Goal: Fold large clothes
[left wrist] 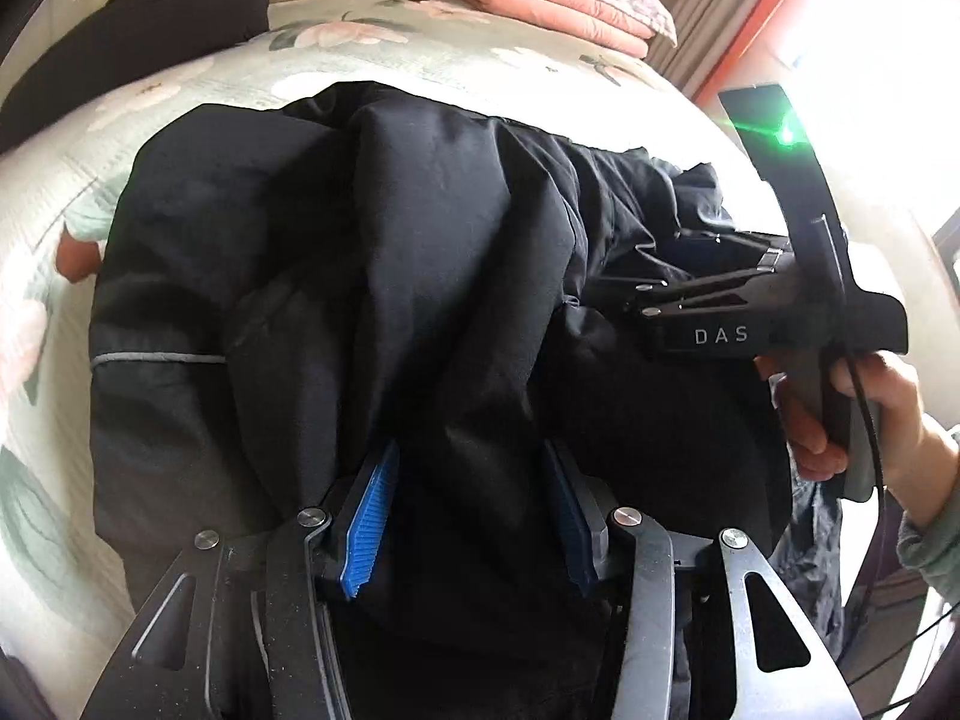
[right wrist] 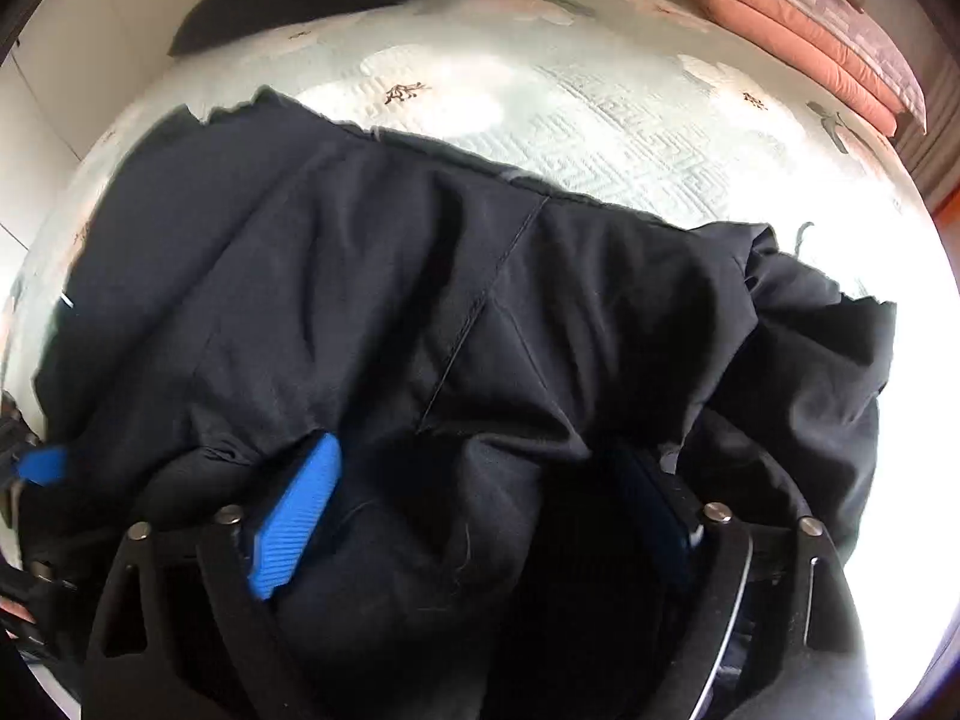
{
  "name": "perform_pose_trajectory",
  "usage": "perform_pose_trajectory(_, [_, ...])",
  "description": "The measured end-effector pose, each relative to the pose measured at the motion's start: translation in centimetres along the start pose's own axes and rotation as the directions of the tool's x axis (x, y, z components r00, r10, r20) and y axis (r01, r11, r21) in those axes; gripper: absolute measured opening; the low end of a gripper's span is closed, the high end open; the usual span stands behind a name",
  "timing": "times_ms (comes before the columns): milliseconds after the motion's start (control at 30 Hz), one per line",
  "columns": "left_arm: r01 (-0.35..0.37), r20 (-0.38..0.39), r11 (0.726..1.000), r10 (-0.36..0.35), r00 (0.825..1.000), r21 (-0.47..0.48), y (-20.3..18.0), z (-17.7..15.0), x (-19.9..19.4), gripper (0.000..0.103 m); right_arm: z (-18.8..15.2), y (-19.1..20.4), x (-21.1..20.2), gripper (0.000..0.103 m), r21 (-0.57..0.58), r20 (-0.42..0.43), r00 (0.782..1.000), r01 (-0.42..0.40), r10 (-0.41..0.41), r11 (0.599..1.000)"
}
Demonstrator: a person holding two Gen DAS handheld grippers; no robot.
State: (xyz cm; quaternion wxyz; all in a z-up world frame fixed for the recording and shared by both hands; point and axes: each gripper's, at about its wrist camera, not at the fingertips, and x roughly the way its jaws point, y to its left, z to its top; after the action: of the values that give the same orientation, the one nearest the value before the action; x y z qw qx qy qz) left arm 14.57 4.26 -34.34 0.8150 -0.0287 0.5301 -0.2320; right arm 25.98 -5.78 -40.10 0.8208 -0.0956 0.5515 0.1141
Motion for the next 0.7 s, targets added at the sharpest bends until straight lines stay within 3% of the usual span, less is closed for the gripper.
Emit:
perform_pose_trajectory(100, [-0.012,0.000,1.000,0.012,1.000,0.014,-0.3,0.1,-0.4,0.051,0.3,-0.1,-1.5,0.091,0.006,-0.003,1.000,-0.016,0.016,1.000])
perform_pose_trajectory(200, [-0.017,-0.011,1.000,0.018,1.000,0.020,-0.6,0.3,-1.6,0.052,-1.1,-0.8,-6.2,0.083,0.016,0.061,0.996,-0.065,0.064,0.998])
perform_pose_trajectory(267, [-0.019,-0.012,1.000,0.019,1.000,0.023,-0.7,0.3,-2.7,0.052,-2.7,-0.4,-10.2,0.083,0.003,0.105,0.991,-0.081,0.081,0.997])
perform_pose_trajectory(367, [-0.020,-0.021,1.000,0.021,1.000,0.021,-1.1,0.1,-3.9,0.051,-5.4,0.9,-12.6,0.083,-0.004,0.089,0.990,-0.108,0.108,0.994])
perform_pose_trajectory(533, [0.028,-0.019,0.999,-0.027,0.999,0.028,-1.5,-1.0,-4.5,0.052,-8.0,3.0,-9.7,0.070,0.002,-0.004,0.995,-0.099,0.099,0.995])
perform_pose_trajectory(600, [0.001,-0.044,0.998,0.002,0.999,0.056,-1.6,-2.1,-3.2,0.053,-9.0,2.7,-7.8,0.070,0.047,-0.045,0.994,-0.093,0.095,0.995])
perform_pose_trajectory(700, [0.004,-0.050,0.998,-0.001,0.999,0.058,-0.8,-3.6,-1.1,0.053,-10.3,2.2,-4.5,0.083,0.074,-0.073,0.994,-0.081,0.086,0.994])
